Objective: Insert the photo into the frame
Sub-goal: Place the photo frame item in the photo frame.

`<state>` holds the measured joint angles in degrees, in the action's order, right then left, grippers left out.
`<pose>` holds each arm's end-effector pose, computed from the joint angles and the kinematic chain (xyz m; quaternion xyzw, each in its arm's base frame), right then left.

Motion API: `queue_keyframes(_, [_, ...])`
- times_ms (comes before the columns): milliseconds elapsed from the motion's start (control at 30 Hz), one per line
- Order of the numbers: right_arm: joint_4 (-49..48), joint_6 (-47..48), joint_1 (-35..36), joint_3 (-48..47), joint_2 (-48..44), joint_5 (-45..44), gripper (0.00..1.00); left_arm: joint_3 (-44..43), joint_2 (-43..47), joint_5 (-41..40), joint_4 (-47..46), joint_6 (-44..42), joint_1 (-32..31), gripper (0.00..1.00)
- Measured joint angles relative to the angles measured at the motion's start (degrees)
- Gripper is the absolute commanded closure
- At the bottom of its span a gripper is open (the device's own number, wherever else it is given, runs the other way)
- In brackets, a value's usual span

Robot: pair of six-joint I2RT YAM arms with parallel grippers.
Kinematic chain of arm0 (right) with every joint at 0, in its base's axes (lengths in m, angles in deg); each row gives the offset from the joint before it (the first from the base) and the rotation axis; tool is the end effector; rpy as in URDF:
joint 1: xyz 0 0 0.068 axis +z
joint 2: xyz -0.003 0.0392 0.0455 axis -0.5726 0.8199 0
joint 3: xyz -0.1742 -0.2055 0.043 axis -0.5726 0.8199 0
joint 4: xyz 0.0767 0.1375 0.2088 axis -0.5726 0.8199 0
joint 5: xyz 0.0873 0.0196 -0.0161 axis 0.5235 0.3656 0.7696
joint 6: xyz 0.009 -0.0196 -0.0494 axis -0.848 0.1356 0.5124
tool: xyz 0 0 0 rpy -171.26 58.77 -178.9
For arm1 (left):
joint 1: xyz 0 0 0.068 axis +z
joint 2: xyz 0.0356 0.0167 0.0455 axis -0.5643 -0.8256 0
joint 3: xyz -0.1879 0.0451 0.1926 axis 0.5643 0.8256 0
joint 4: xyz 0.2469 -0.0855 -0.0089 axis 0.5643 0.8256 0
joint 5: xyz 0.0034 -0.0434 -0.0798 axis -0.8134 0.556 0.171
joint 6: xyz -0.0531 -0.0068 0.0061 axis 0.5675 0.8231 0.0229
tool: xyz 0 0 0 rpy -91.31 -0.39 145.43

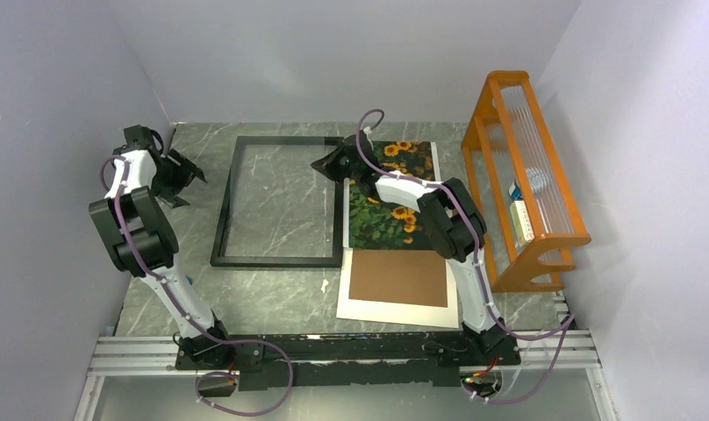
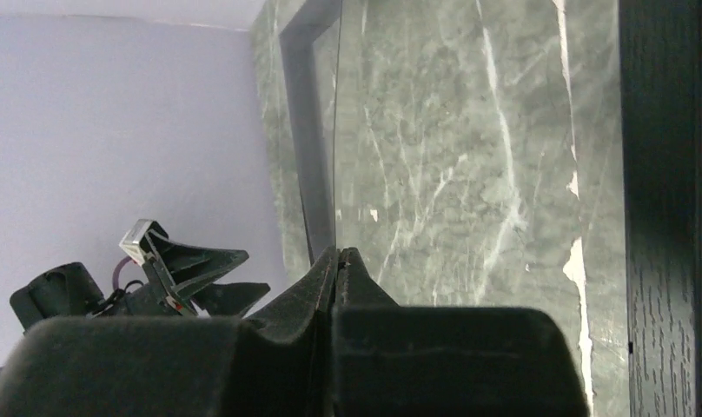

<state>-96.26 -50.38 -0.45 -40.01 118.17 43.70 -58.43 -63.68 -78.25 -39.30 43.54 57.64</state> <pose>0.4228 0.2957 0.1869 0.2289 0.7938 0.4786 0.2972 0.3769 0.1551 0.2295 -0.4507 0.8634 -0.1080 0.1995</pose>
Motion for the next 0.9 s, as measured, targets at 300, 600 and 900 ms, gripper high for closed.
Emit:
queue_keyframes(300, [-1.2,-4.2,-0.3,1.0,-0.2,1.5,0.57,-2.7,-2.4,2.9,-1.2,-0.4,0.2,0.2])
queue_keyframes(600, [-4.4,-5.5,-0.4,6.0,-0.2,5.5,0.82,-4.6,-6.6,8.0,-2.6,-1.8,0.3,0.21])
queue_keyframes(900, [-9.6,-4.1,-0.4,13.9,-0.8,8.4,1.0,-4.5,-7.6,16.7,-7.9,-5.2,0.4,0.21])
